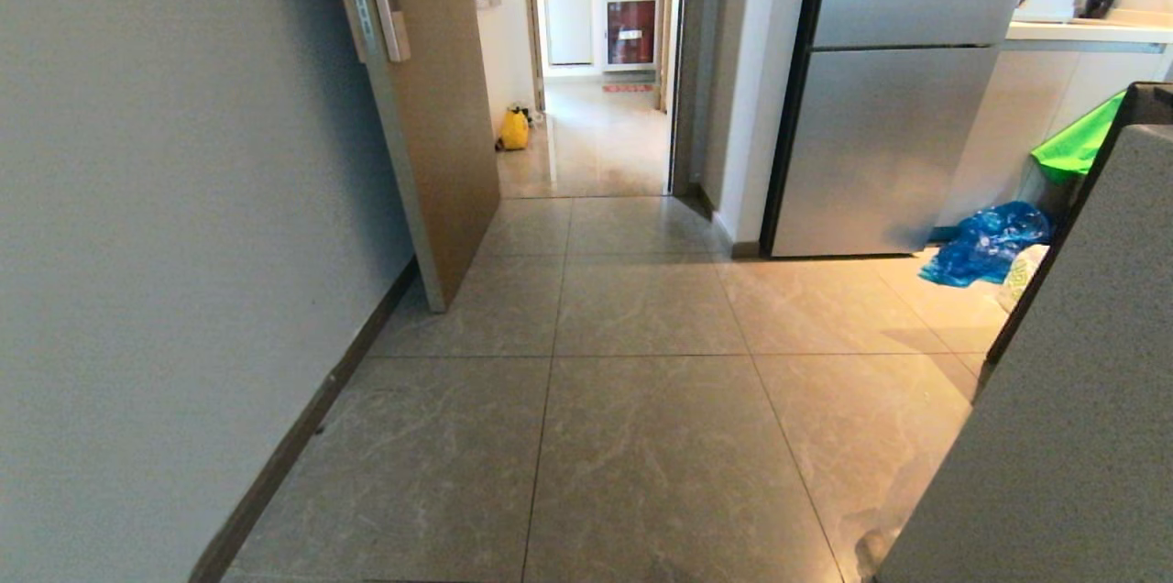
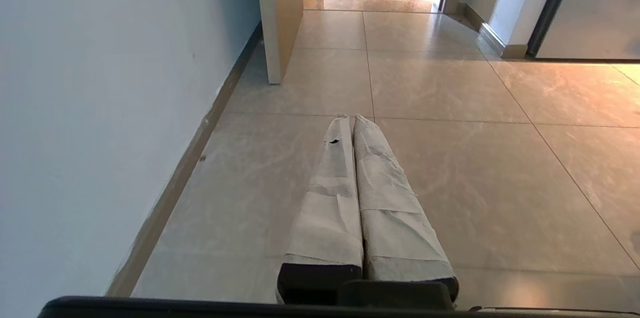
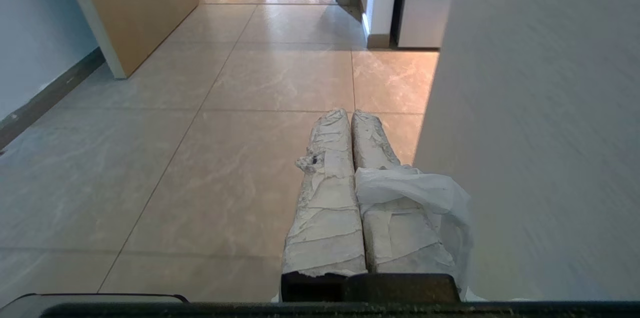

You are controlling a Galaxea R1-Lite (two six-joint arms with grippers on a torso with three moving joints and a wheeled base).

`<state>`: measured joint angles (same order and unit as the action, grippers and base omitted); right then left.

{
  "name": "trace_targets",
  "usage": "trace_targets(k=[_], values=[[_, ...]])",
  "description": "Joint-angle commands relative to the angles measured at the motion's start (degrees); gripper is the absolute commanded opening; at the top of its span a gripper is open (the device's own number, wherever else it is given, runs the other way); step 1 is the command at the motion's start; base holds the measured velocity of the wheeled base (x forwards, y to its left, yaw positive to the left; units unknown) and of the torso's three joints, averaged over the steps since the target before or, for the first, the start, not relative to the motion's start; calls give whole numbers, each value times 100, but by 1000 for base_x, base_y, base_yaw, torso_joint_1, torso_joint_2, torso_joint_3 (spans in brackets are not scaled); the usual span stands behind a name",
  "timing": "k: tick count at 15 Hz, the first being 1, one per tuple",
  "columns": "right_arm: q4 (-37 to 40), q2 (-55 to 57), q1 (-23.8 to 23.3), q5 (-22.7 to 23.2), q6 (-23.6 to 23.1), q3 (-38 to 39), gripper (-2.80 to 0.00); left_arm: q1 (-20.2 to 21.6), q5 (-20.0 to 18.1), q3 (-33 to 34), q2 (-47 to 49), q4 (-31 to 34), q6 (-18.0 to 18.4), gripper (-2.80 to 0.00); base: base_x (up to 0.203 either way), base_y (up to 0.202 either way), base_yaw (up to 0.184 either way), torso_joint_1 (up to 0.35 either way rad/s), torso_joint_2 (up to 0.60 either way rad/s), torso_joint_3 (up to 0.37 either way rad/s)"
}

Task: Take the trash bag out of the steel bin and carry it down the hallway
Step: Put the trash bag at the door

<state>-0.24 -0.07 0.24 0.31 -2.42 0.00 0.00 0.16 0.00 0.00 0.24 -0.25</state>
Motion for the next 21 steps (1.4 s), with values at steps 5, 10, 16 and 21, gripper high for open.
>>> trace_targets(k=[5,10,16,21], values=[[-2,7,1,4,-4,0,-280,0,2,0,0,2,-2,-280,191,0,0,2,2,4],[-2,7,2,4,-4,0,-280,0,2,0,0,2,-2,-280,188,0,1,2,3,3],[-2,7,2,4,-4,0,-280,0,2,0,0,2,-2,-280,191,0,1,3,1,1],[-2,7,2,4,-4,0,-280,0,2,0,0,2,-2,-280,194,0,0,3,3,3]])
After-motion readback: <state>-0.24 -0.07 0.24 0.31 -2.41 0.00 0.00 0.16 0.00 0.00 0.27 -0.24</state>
